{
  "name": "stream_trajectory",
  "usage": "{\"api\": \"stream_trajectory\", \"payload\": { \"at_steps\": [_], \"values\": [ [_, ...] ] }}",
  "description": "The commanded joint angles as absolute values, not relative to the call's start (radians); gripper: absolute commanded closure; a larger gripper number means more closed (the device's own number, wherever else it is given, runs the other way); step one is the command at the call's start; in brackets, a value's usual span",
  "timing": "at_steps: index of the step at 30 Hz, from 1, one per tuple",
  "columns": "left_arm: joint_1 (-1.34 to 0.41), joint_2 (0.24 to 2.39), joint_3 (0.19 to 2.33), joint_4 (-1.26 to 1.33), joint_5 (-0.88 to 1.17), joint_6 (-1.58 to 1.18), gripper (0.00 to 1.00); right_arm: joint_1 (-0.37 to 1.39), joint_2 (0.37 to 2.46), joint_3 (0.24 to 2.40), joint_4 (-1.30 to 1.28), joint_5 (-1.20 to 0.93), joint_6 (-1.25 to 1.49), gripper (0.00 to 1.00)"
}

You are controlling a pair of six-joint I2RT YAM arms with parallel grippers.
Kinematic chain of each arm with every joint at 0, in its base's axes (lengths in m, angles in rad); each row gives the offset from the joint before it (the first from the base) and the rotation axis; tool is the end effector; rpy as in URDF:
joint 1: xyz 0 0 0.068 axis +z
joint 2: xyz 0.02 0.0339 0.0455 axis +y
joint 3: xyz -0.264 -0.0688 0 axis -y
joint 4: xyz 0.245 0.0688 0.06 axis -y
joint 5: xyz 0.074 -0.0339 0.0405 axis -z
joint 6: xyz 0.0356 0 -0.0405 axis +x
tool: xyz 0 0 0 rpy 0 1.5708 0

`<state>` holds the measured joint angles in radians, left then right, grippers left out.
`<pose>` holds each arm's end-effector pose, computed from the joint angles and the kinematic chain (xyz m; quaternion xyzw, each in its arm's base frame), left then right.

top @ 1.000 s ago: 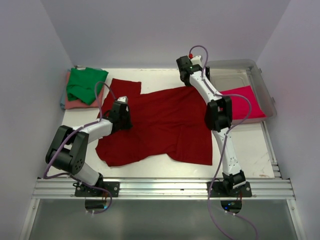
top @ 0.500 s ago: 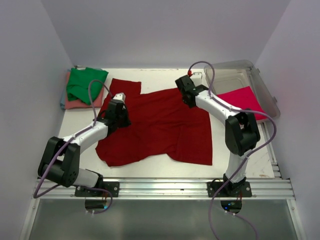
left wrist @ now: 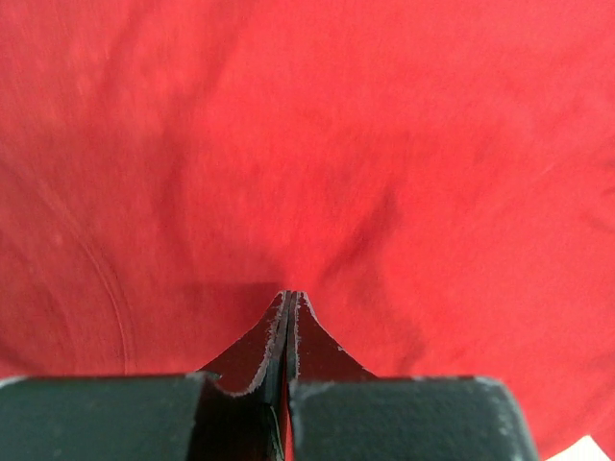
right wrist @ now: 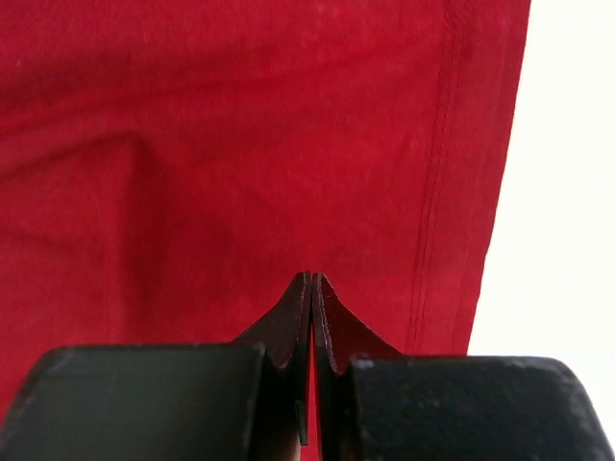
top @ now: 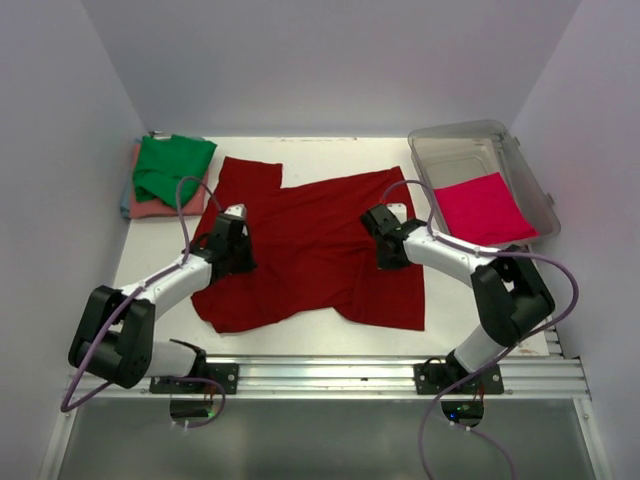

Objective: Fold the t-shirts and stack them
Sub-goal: Flatten the tshirt out

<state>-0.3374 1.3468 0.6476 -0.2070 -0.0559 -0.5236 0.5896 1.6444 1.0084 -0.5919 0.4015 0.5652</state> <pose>0.2413 -0.0826 0.1729 -0.0969 0.9400 -0.1121 0.3074 0.2638 0.1597 0.1790 0.0222 0.9659 -0.0734 0.2473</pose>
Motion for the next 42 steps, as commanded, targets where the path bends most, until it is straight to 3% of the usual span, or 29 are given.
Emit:
{"api": "stream_trajectory", "payload": {
  "at_steps": [1, 8, 15, 23, 42],
  "values": [
    [-0.342, 1.274, 0.624, -0.268, -0.017, -0.551, 1.0, 0.607, 1.569, 0.974, -0.577, 0.399, 0.626, 1.0],
    [-0.345, 1.138, 0.551, -0.425, -0.027, -0.61, 1.0, 0.612, 1.552, 0.933, -0.588, 0.411, 0.63, 1.0],
    [-0.35, 1.253, 0.522, -0.385, 0.106, -0.718, 1.0, 0.612, 1.664, 0.956, -0.581, 0.446, 0.653, 1.0],
    [-0.35, 1.247, 0.477, -0.413, 0.051, -0.761, 1.0, 0.6, 1.753, 0.974, -0.638, 0.523, 0.715, 1.0],
    [-0.163, 1.431, 0.655, -0.42, -0.017, -0.603, 1.0, 0.472, 1.68, 0.897, -0.726, 0.548, 0.701, 1.0]
  ]
}}
